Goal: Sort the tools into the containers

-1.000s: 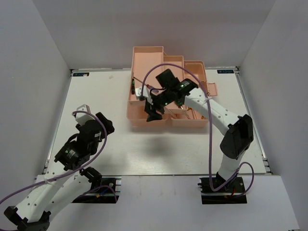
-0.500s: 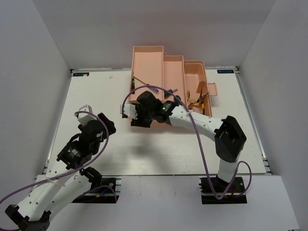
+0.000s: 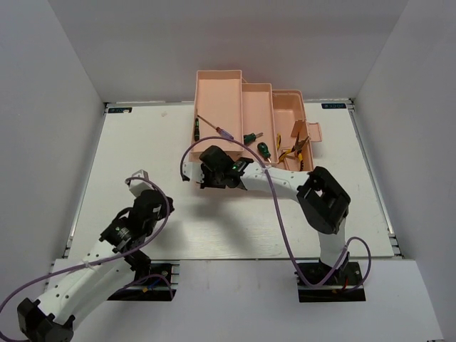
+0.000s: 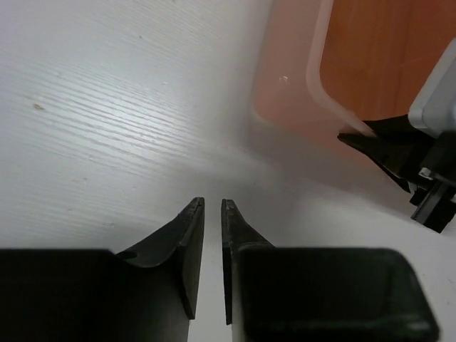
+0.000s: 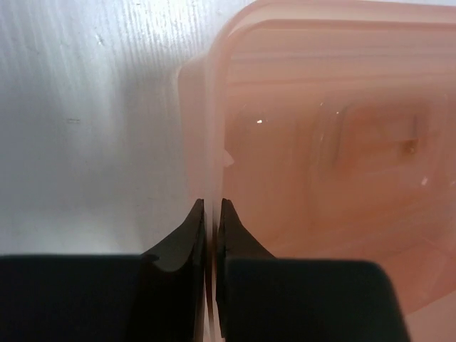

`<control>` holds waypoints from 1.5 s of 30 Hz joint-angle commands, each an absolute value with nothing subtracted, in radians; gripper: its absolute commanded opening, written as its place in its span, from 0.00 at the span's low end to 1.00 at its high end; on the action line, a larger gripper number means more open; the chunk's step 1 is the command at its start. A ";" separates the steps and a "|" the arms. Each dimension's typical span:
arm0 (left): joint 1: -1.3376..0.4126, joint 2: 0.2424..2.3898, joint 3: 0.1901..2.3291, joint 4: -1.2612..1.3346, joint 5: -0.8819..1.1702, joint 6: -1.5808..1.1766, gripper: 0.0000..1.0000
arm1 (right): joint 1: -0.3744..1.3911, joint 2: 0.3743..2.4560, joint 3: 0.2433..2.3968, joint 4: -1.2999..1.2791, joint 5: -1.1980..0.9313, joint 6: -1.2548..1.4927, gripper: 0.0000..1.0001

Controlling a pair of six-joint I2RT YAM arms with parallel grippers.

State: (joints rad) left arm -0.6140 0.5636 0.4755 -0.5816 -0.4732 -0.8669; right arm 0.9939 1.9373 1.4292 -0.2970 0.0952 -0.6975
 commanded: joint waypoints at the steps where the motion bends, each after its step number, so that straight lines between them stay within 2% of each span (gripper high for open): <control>1: -0.611 0.546 0.404 -0.416 -0.393 -0.884 0.28 | 1.000 1.890 1.465 -0.332 0.080 -0.692 0.00; 2: -0.611 0.546 0.387 -0.387 -0.381 -0.884 0.44 | 0.999 1.872 1.485 -0.342 0.072 -0.693 0.00; 3: -0.611 0.564 0.367 -0.356 -0.353 -0.884 0.55 | 1.000 1.852 1.494 -0.371 0.049 -0.681 0.00; 4: -0.611 0.575 0.335 -0.301 -0.342 -0.884 0.64 | 1.000 1.829 1.521 -0.400 0.040 -0.677 0.00; 6: -0.611 0.612 0.312 -0.252 -0.324 -0.903 0.76 | 1.000 1.804 1.535 -0.431 0.011 -0.651 0.00; 9: -0.611 0.696 0.264 -0.141 -0.284 -0.913 0.76 | 0.997 1.749 1.580 -0.477 -0.021 -0.615 0.00; 11: -0.611 0.739 0.227 -0.053 -0.269 -0.922 0.71 | 0.991 1.704 1.618 -0.508 -0.023 -0.601 0.00; 14: -0.611 0.762 0.196 0.027 -0.258 -0.931 0.53 | 0.982 1.646 1.661 -0.549 -0.028 -0.586 0.00; 15: -0.611 0.771 0.186 0.044 -0.258 -0.931 0.43 | 0.980 1.637 1.672 -0.560 -0.029 -0.566 0.00; 18: -0.601 0.781 0.158 0.119 -0.233 -0.931 0.34 | 0.968 1.597 1.703 -0.600 -0.060 -0.548 0.00; 21: -0.591 0.821 0.126 0.277 -0.207 -0.920 0.34 | 0.959 1.569 1.698 -0.621 -0.093 -0.503 0.00; 25: -0.558 0.971 0.124 0.481 -0.186 -0.934 0.54 | 0.950 1.539 1.626 -0.615 -0.120 -0.462 0.00; 27: -0.548 1.097 0.152 0.607 -0.169 -0.957 0.56 | 0.936 1.516 1.599 -0.603 -0.135 -0.451 0.00; 32: -0.517 1.307 0.242 0.788 -0.084 -1.006 0.56 | 0.913 1.470 1.468 -0.578 -0.181 -0.422 0.00; 38: -0.480 1.414 0.328 0.905 -0.006 -1.025 0.56 | 0.888 1.447 1.367 -0.551 -0.285 -0.388 0.00; 45: -0.460 1.542 0.376 1.110 0.196 -1.063 0.56 | 0.868 1.463 1.324 -0.517 -0.432 -0.385 0.00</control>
